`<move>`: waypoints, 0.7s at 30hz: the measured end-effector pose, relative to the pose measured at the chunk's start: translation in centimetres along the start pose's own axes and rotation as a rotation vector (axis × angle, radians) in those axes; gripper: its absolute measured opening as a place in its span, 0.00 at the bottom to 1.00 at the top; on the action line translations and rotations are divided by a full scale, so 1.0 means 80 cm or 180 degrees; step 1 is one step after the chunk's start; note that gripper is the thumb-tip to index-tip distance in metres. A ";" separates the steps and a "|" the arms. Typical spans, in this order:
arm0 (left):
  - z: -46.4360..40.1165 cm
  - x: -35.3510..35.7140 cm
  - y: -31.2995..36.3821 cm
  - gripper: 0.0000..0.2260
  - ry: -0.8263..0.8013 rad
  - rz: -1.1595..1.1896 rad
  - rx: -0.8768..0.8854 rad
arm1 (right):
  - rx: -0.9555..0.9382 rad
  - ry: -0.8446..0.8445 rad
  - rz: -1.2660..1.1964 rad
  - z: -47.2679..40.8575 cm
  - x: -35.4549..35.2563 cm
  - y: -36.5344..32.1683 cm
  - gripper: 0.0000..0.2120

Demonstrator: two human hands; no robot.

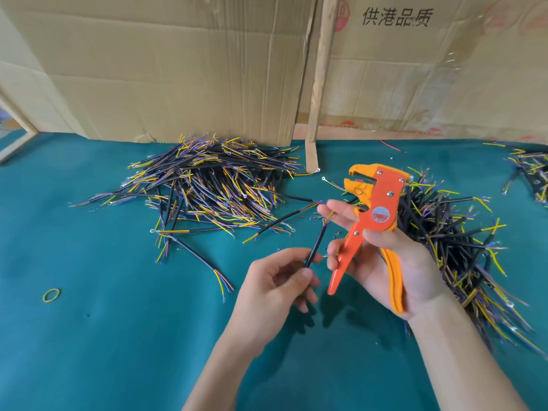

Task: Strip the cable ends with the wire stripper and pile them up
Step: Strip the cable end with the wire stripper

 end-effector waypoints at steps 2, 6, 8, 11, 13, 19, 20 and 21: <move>-0.004 -0.001 0.001 0.10 0.0015 0.0159 0.0027 | 0.0038 -0.0008 -0.0005 -0.001 0.002 0.004 0.32; -0.012 -0.003 0.005 0.10 0.0224 0.0208 -0.0019 | 0.0185 0.0104 0.0098 -0.002 0.001 0.013 0.30; -0.019 -0.002 0.011 0.11 0.0245 0.0210 0.0012 | 0.0234 0.0163 0.0093 -0.002 0.001 0.017 0.28; -0.029 -0.004 0.014 0.17 0.0250 0.0241 -0.0014 | 0.0282 0.0232 0.0096 -0.003 0.001 0.019 0.29; -0.036 -0.003 0.014 0.19 0.0138 0.0272 -0.0073 | 0.0320 0.0244 0.0076 -0.004 0.003 0.021 0.30; -0.046 0.002 0.003 0.18 -0.0444 0.0616 -0.0311 | 0.0377 0.0295 -0.0002 -0.004 0.005 0.025 0.29; -0.045 0.003 0.001 0.18 -0.0502 0.0687 -0.0337 | 0.0381 0.0308 -0.0028 -0.004 0.005 0.026 0.28; -0.045 0.003 -0.001 0.18 -0.0529 0.0736 -0.0350 | 0.0392 0.0320 -0.0037 -0.003 0.004 0.027 0.28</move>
Point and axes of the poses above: each hand's wrist, its own z-axis away from the middle knuckle, its own x-axis out of the palm, y = z × x, the point moved 9 cm from there along -z, towards the middle knuckle, and after that the axes turned 12 degrees about -y, right-handed, at the moved point
